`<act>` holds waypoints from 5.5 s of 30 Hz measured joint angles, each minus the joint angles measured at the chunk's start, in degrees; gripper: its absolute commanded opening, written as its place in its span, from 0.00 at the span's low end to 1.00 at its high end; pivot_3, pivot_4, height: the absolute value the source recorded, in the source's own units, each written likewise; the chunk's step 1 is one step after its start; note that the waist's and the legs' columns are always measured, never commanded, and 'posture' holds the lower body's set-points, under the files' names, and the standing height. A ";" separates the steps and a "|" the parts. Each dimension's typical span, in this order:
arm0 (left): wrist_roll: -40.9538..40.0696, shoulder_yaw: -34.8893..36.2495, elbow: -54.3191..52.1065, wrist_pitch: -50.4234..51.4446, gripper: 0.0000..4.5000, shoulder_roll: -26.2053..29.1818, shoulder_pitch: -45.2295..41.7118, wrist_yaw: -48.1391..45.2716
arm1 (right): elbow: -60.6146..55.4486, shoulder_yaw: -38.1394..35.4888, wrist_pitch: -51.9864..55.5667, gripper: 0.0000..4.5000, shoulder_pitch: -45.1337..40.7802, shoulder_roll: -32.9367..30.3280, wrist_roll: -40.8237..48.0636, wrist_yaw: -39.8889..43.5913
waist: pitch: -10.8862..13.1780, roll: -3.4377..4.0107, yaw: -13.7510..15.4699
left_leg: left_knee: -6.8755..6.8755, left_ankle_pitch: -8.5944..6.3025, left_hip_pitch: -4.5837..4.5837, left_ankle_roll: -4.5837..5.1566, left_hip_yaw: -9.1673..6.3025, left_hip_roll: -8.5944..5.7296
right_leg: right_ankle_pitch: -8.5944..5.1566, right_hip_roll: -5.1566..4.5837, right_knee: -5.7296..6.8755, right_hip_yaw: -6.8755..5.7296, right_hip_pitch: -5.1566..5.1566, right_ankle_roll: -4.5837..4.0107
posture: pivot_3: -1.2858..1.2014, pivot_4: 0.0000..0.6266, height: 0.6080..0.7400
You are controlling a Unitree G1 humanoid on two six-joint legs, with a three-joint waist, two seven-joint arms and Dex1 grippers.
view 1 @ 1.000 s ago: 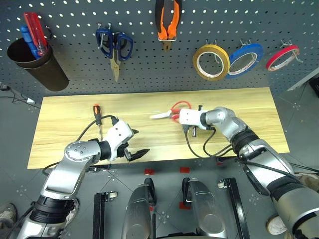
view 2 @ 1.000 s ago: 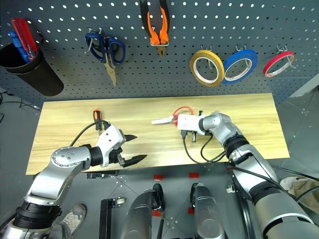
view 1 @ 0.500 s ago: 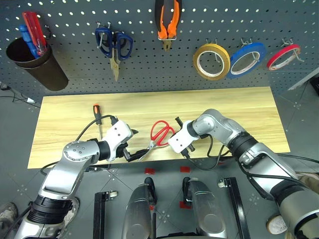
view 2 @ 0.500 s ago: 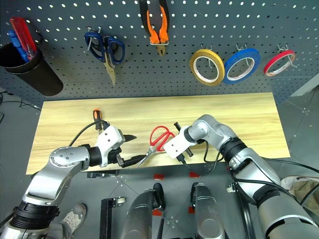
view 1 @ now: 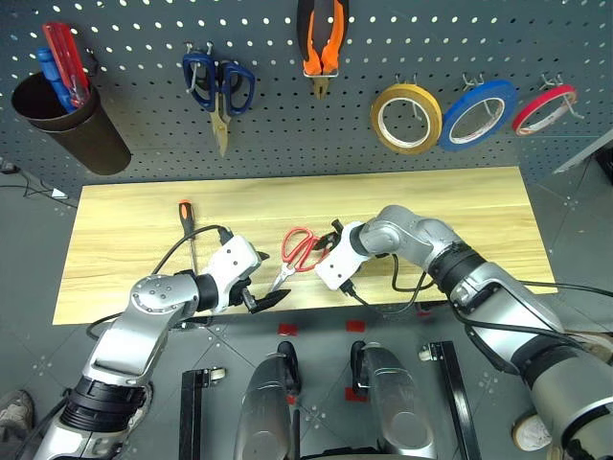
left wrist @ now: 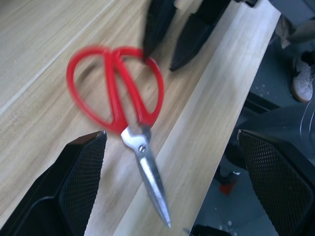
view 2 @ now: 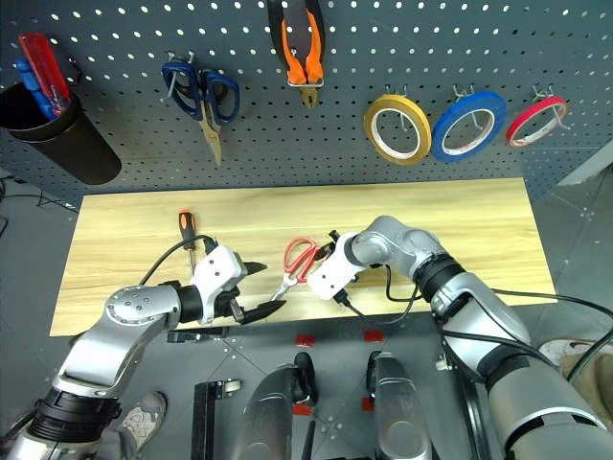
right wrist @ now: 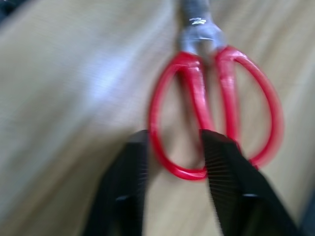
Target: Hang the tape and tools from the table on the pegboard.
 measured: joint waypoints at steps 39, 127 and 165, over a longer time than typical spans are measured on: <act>14.12 -13.63 20.89 9.51 0.86 -13.95 -16.05 13.59 | -95.57 -31.48 100.60 0.72 47.90 -4.65 68.67 0.58 | -0.23 -0.06 0.57 | 0.01 -0.13 -0.06 0.18 -0.40 -0.08 | -0.03 -0.04 -0.05 -0.23 0.22 0.06 | 0.42 0.69 1.00; 23.28 9.03 9.65 -17.01 0.73 -20.01 -9.77 42.03 | -82.18 -23.49 67.89 0.72 41.39 -12.18 59.13 0.82 | -5.47 -1.36 -0.29 | 0.51 -0.06 -0.11 0.02 -0.73 -0.09 | 0.02 -0.02 0.10 -0.65 0.59 0.09 | 0.41 0.41 1.00; 1.84 23.76 56.72 6.10 1.00 -12.82 -28.33 33.75 | -83.61 -18.65 84.23 0.72 29.94 -6.21 61.76 -0.87 | -3.53 -1.25 -0.31 | 0.94 -0.16 -0.02 0.22 -0.67 -0.02 | 0.06 -0.03 0.67 -0.44 0.45 -0.01 | 0.39 0.71 1.00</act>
